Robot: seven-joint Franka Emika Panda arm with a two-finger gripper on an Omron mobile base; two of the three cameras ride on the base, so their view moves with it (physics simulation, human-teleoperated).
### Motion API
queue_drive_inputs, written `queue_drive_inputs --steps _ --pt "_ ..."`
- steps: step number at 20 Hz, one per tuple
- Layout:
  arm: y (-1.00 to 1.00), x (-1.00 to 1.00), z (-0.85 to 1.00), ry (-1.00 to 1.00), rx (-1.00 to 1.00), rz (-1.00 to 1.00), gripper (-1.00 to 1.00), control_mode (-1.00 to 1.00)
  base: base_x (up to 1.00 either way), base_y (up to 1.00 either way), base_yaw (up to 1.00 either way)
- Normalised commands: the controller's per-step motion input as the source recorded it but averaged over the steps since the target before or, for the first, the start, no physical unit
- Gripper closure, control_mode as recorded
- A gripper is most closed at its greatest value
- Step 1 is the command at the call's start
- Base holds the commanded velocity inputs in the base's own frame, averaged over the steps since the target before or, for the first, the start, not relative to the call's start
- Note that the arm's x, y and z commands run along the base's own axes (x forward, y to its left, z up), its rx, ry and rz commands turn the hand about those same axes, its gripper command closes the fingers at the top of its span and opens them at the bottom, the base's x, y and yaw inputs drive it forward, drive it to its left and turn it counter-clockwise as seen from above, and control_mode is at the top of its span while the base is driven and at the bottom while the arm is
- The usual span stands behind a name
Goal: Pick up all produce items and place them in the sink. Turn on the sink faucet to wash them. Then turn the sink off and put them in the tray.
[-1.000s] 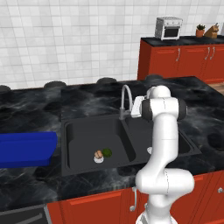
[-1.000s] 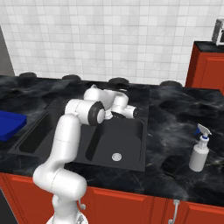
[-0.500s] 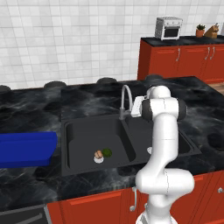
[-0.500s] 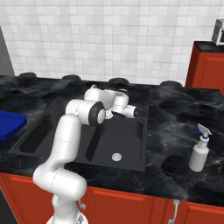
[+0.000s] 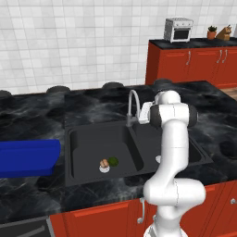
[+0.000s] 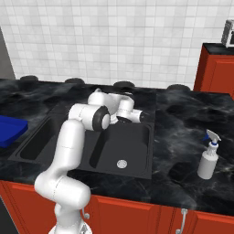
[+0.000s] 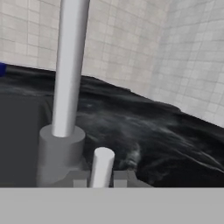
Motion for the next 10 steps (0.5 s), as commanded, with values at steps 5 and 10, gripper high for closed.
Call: queue_drive_inputs --steps 5,10 --pt "-0.06 0.0 0.0 0.01 0.0 -0.09 1.0 -1.0 0.0 0.0 0.0" --pt "-0.25 0.0 0.0 0.0 0.0 -0.13 1.0 -1.0 0.0 0.0 0.0"
